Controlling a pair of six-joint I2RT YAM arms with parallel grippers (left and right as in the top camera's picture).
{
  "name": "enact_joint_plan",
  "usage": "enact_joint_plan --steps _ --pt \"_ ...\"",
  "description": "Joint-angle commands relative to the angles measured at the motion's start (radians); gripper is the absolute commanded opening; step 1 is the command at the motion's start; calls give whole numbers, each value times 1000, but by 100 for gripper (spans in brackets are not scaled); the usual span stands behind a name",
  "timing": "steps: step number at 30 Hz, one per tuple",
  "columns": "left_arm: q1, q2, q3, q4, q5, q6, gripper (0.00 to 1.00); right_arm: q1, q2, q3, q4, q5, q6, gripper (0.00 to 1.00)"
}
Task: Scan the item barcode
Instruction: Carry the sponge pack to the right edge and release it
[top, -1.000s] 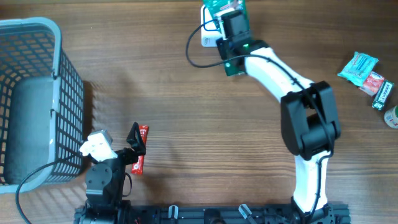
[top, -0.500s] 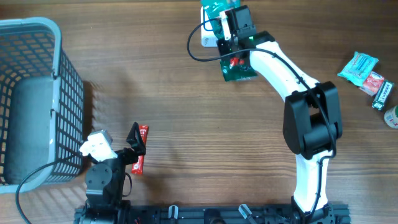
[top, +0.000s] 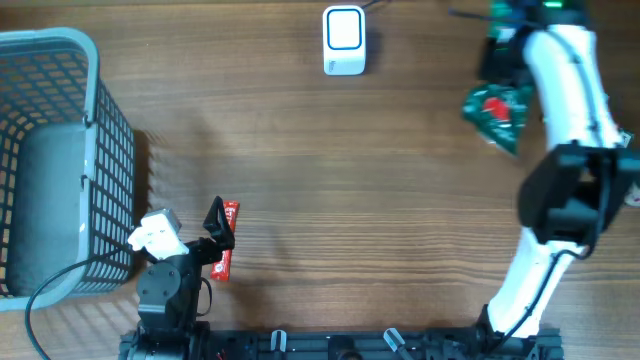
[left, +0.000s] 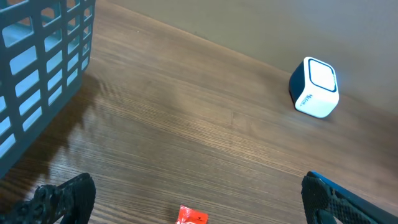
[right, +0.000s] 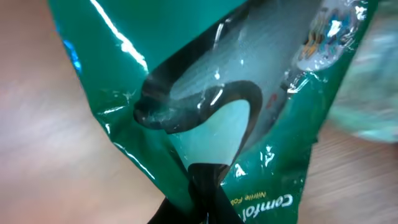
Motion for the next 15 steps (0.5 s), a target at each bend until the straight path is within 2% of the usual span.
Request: enact_joint_plan --steps 1,5,7,8,9,10,15 --pt "-4 -5 -5 6 9 2 100 -104 -11 -71 93 -19 45 5" --pt "-4 -5 -5 6 9 2 100 -231 -9 -144 151 45 149 5" --pt "-4 -5 -5 6 9 2 100 -285 -9 -146 166 36 153 17" --pt "-4 -5 -5 6 9 2 100 -306 -10 -134 165 -6 150 55" --pt "-4 -5 -5 6 9 2 100 -312 -10 -118 148 -44 146 87" --pt "-4 -5 -5 6 9 2 100 -312 -10 -91 116 -103 148 100" --pt "-4 -5 -5 6 9 2 100 -211 -25 55 -111 -365 151 100"
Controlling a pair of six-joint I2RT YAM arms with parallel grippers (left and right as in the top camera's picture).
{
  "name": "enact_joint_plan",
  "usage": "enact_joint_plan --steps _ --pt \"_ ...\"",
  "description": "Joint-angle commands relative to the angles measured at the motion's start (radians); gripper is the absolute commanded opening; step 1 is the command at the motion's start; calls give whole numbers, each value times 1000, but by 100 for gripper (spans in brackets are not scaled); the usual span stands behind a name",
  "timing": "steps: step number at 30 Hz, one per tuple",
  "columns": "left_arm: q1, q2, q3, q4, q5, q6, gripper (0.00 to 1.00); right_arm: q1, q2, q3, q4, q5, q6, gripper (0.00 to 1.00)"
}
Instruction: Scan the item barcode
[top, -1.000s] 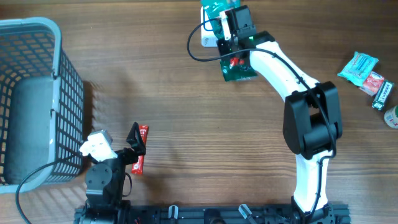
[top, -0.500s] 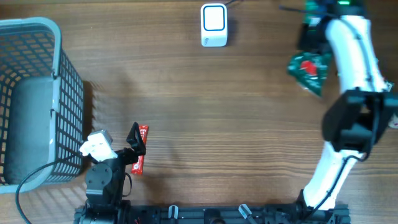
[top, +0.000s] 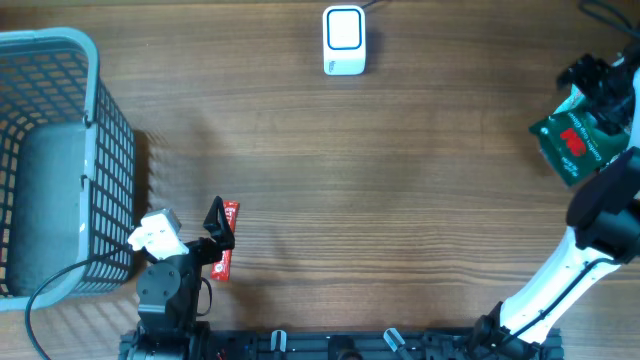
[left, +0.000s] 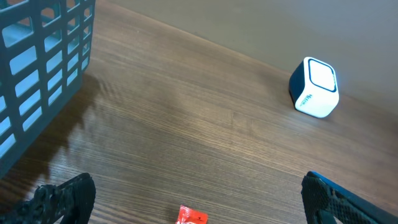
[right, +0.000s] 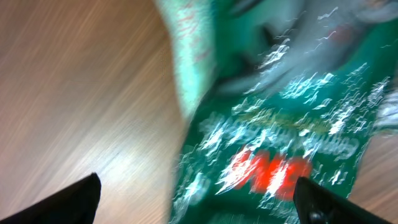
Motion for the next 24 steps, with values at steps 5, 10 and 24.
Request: enact_joint_plan --steps 5,10,24 --pt "-4 -5 -4 6 9 2 100 429 -25 90 -207 -298 14 100" --pt "-4 -5 -4 6 9 2 100 767 -25 90 -179 -327 14 100" --pt "-4 -5 -4 6 9 2 100 982 -25 90 -168 -359 167 100"
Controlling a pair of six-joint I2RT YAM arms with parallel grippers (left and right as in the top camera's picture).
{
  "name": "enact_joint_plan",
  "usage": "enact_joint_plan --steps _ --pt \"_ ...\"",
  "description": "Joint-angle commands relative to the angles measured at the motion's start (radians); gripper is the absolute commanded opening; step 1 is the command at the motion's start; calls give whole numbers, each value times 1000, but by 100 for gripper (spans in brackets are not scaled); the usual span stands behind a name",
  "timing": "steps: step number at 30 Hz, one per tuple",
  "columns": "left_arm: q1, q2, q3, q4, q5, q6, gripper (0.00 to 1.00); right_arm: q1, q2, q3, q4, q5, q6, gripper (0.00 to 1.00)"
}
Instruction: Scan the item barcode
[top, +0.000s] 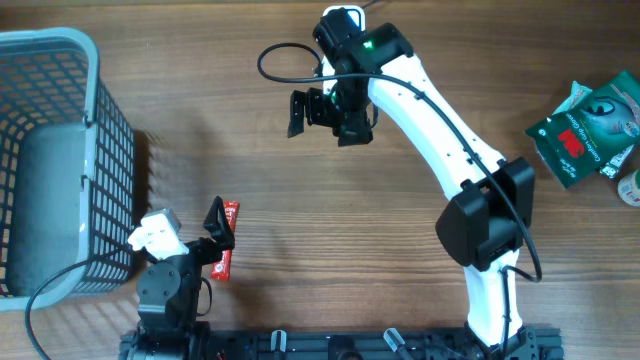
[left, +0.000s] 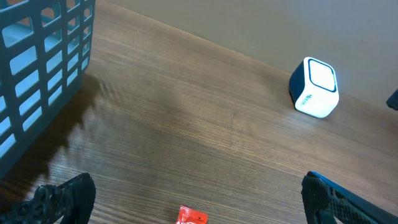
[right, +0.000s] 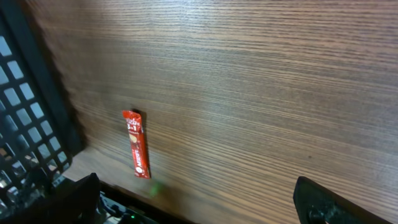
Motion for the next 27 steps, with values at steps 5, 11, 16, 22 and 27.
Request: enact_joint_plan --steps 5,11,16,22,27 --pt "-4 -5 -4 6 9 2 100 1 -17 14 -57 -19 25 100" --pt "-4 -5 -4 6 9 2 100 0 -17 14 -117 -19 -113 100" --pt "-4 -5 -4 6 9 2 100 14 -17 14 -97 -19 -61 100" --pt "-4 -5 -4 6 9 2 100 129 -15 -46 96 -19 162 96" --pt "-4 -5 -4 6 9 2 100 288 23 -157 344 -46 169 74"
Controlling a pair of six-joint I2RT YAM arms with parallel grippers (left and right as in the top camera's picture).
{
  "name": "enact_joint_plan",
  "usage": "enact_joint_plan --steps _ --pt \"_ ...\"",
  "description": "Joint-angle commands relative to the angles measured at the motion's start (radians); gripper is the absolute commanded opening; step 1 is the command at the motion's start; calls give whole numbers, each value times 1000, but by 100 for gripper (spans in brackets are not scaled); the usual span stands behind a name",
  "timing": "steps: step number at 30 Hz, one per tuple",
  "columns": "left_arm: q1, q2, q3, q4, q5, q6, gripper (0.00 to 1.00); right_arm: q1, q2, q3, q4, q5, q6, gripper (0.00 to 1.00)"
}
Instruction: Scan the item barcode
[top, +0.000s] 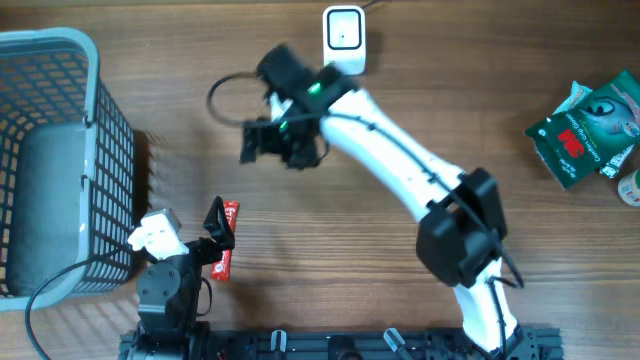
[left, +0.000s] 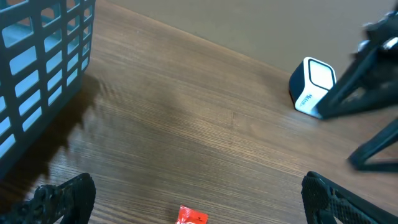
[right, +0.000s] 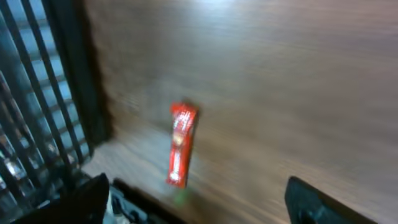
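A red sachet (top: 227, 240) lies flat on the table near the front left, also seen as red sachet (left: 191, 216) and red sachet (right: 180, 144). The white scanner (top: 344, 40) stands at the far middle edge, its window facing up. My right gripper (top: 272, 145) hangs open and empty over the left-centre of the table, between scanner and sachet. In its own view the right gripper (right: 199, 205) looks down at the sachet, blurred. My left gripper (left: 199, 208) rests open at the front, the sachet's end between its fingers.
A grey mesh basket (top: 95, 150) fills the left side, close to the sachet. A green packet (top: 585, 120) lies at the right edge beside a small container (top: 630, 188). The right arm's cable (top: 225, 95) loops above the table.
My right gripper has moved from beside the scanner to the left and nearer the front. The sachet shows larger in its view. Left arm, sachet and packet are unmoved.
My right gripper was shut on the green packet at the far right. Then it was open over the packet near the right edge. The packet then lay there alone with the gripper by the scanner, and now the gripper is over the left-centre.
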Motion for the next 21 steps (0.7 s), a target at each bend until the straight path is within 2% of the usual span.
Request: enact_joint_plan --steps 1,4,9,13,16,21 --pt "-4 -4 -5 6 9 2 100 98 35 -37 84 -11 29 74" --pt "-4 -4 -5 6 9 2 100 161 91 -37 129 -8 74 82" --pt "-4 -4 -5 6 9 2 100 172 193 -37 142 -80 130 77" --pt "-4 -4 -5 6 9 2 100 169 224 -37 160 -87 132 77" --pt "-4 -4 -5 6 9 2 100 165 224 -37 177 -86 158 82" --pt "-4 -4 -5 6 9 2 100 101 227 -38 195 -144 170 82"
